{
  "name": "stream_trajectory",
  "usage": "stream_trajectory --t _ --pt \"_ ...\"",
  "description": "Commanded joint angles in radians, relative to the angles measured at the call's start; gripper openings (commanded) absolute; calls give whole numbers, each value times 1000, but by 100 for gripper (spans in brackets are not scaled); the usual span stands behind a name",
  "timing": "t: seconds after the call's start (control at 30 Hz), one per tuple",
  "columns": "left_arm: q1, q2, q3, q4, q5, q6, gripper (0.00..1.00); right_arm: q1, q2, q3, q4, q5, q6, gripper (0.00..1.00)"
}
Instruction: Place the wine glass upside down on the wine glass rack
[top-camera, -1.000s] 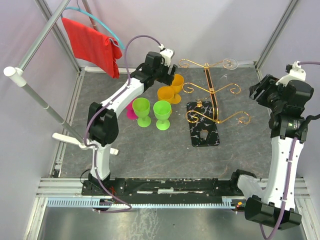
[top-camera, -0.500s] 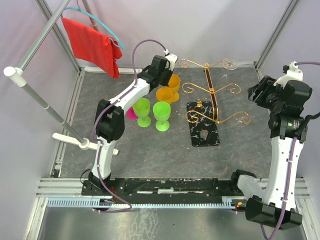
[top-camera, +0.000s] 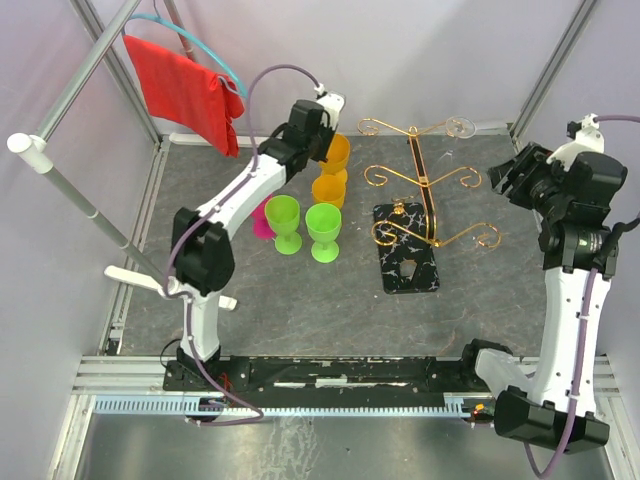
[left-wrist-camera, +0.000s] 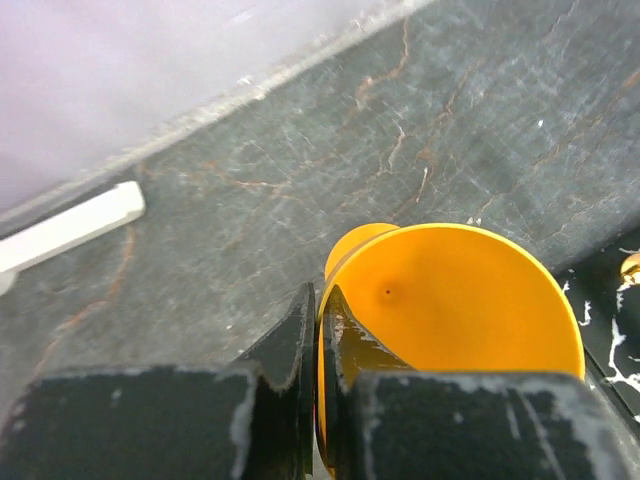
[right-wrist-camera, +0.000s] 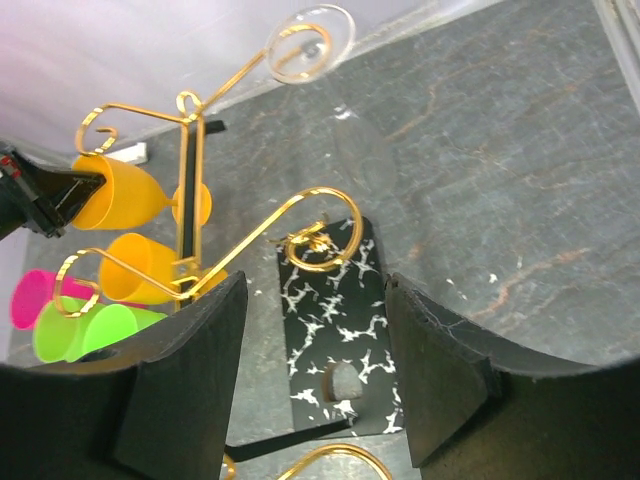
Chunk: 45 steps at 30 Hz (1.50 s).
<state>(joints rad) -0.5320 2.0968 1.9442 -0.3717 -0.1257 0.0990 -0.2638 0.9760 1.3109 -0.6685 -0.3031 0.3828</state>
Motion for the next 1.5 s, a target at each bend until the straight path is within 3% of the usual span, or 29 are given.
stream_trajectory --t 0.0,0.23,0.57,0.63,0.8,1.2,1.47 --pt "38 -244 -76 85 -46 44 3 34 34 114 13 -46 58 66" --pt "75 -474 -254 189 -29 63 3 164 171 233 46 -73 137 66" --pt "73 -834 -547 489 80 101 3 385 274 320 169 -42 299 67" --pt "68 -919 -649 585 96 105 3 418 297 321 215 -61 365 67" --pt "34 -1077 -956 1016 53 121 3 544 344 311 361 -61 495 67" --pt "-86 -1104 -1258 1538 -45 327 3 808 467 383 497 65 603 67" --pt "-163 -1046 -1357 1794 -35 500 3 863 516 368 571 108 658 68"
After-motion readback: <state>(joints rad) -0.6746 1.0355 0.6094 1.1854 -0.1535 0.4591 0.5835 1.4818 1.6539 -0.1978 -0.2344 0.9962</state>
